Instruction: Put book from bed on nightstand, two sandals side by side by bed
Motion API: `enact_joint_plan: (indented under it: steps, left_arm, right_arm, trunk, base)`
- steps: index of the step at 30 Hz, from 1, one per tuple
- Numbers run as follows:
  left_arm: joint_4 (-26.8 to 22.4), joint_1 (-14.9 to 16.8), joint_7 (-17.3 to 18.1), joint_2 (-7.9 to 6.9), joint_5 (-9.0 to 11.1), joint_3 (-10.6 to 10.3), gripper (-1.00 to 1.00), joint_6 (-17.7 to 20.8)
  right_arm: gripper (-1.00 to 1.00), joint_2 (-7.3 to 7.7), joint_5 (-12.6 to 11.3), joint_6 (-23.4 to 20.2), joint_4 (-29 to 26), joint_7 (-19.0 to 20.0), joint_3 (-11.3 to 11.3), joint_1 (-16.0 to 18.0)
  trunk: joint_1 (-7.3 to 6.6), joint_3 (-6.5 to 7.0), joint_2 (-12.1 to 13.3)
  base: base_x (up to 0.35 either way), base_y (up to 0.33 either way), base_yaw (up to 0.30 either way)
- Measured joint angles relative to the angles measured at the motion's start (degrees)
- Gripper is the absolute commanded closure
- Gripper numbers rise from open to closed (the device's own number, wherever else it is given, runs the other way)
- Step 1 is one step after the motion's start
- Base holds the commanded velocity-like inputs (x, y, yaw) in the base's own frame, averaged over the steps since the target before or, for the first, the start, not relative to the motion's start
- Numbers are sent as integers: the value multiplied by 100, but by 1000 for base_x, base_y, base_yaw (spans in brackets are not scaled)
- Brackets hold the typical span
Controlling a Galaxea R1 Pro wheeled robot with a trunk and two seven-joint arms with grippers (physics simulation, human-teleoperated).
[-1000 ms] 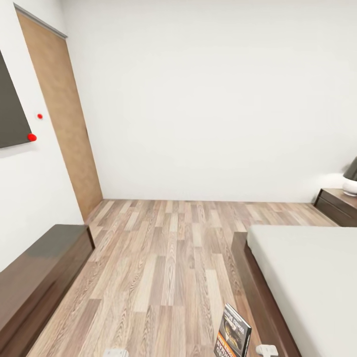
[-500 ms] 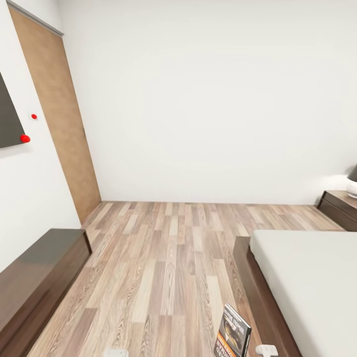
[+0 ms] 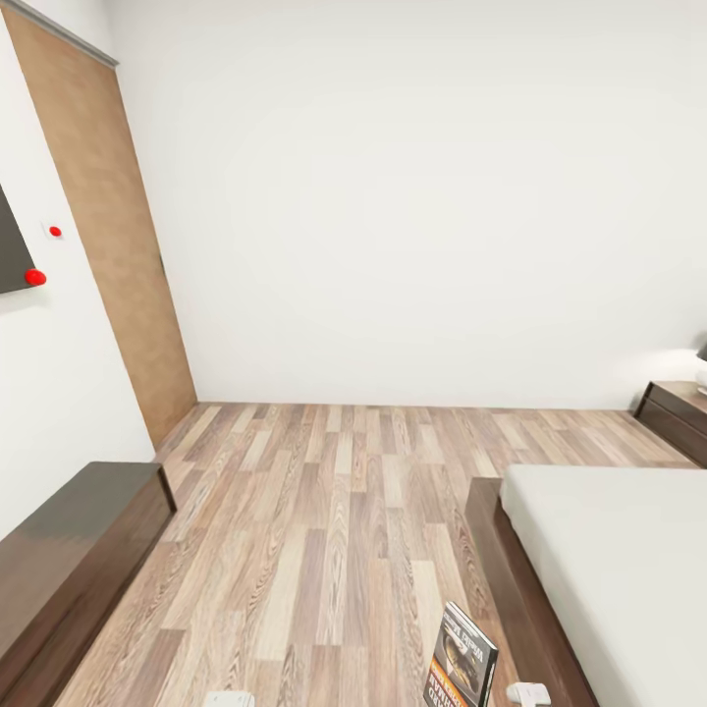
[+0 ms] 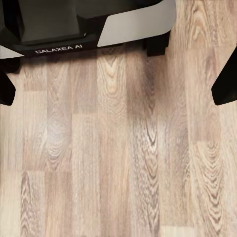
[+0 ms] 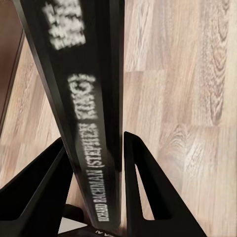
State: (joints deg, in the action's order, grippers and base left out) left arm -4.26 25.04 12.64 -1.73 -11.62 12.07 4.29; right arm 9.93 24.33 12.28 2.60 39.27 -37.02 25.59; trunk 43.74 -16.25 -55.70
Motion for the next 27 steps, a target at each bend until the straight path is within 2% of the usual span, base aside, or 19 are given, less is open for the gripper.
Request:
enact_joint_plan:
  steps: [27]
  left_arm:
    - [0, 0, 0, 40, 9, 0, -100, 0]
  right_arm:
    - [100, -6, 8, 0, 0, -4, 5, 0]
  trunk:
    - [0, 0, 0]
  base:
    - [170, 0, 0]
